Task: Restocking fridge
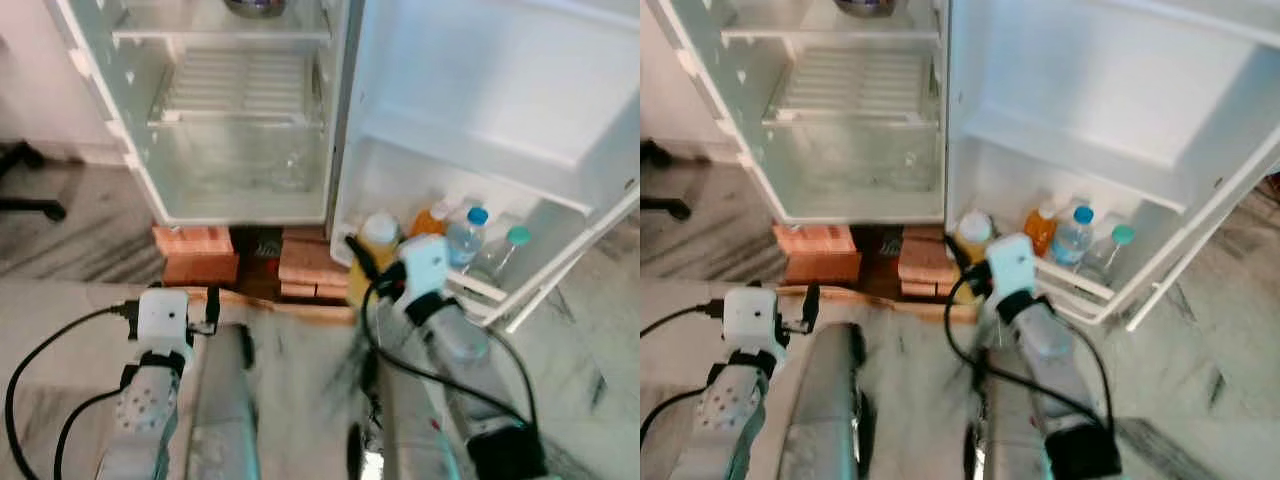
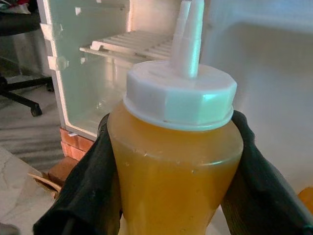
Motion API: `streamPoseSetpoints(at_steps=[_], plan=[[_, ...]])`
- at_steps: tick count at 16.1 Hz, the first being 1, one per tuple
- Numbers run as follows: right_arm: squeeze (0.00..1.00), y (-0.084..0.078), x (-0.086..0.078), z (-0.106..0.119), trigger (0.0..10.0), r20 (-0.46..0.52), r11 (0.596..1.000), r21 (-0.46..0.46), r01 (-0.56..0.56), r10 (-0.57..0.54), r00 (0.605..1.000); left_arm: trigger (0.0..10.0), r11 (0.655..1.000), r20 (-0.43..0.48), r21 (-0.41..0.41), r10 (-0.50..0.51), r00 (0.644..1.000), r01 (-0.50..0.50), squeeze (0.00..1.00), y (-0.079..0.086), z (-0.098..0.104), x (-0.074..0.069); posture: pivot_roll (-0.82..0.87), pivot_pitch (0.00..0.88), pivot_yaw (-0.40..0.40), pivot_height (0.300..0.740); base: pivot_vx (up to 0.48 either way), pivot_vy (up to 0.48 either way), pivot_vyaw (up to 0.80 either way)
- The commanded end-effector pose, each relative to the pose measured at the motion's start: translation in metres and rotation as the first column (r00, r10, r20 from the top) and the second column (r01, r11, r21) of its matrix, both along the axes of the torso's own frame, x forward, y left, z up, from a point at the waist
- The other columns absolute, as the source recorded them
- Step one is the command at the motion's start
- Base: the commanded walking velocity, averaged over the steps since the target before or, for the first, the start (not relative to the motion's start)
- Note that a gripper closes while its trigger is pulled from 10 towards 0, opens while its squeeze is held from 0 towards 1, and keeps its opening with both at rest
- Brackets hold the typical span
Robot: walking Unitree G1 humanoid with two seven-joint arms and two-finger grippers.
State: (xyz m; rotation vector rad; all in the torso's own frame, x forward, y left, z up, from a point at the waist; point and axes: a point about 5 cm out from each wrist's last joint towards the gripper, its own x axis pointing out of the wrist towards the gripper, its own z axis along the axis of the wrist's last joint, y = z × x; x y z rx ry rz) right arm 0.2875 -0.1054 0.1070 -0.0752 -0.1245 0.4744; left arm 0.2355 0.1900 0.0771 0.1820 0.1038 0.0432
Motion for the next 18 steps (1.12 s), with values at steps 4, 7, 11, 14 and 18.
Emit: streamPoseSetpoints(at_steps=[4, 7, 11, 14, 18], plan=[[0.0, 0.016, 0.017, 0.009, 10.0, 0.065, 0.998, -0.021, -0.054, 0.056, 0.996, 10.0, 1.0, 0.019, 0.019, 0.006, 1.0, -0.007, 0.0, 0.003, 0.009, -0.002, 0.15, 0.224, -0.081, 0.498, 0.0, 0.0, 0.0], [0.0, 0.039, 0.035, 0.024, 10.0, 0.175, 0.984, -0.141, -0.105, 0.13, 0.976, 10.0, 1.0, 0.016, 0.02, 0.001, 1.0, -0.001, 0.0, 0.001, 0.011, -0.005, 0.16, 0.244, -0.082, 0.498, 0.0, 0.0, 0.0], [0.0, 0.045, 0.052, 0.031, 10.0, 0.25, 0.953, -0.286, -0.096, 0.171, 0.953, 10.0, 1.0, 0.018, 0.022, 0.007, 1.0, -0.007, 0.0, 0.001, 0.015, -0.01, 0.2, 0.27, -0.093, 0.498, 0.0, 0.0, 0.0], [0.0, 0.049, 0.067, 0.05, 10.0, 0.396, 0.9, -0.436, 0.018, 0.174, 0.901, 10.0, 0.992, 0.059, 0.112, -0.062, 0.996, 0.055, 0.0, -0.006, 0.027, -0.021, 0.22, 0.317, -0.106, 0.498, 0.0, 0.0, 0.0], [0.0, 0.057, 0.072, 0.065, 10.0, 0.508, 0.888, -0.452, 0.086, 0.177, 0.843, 10.0, 0.995, 0.028, 0.101, -0.017, 0.999, 0.014, 0.0, -0.005, 0.029, -0.041, 0.25, 0.372, -0.121, 0.498, 0.0, 0.0, 0.0]])
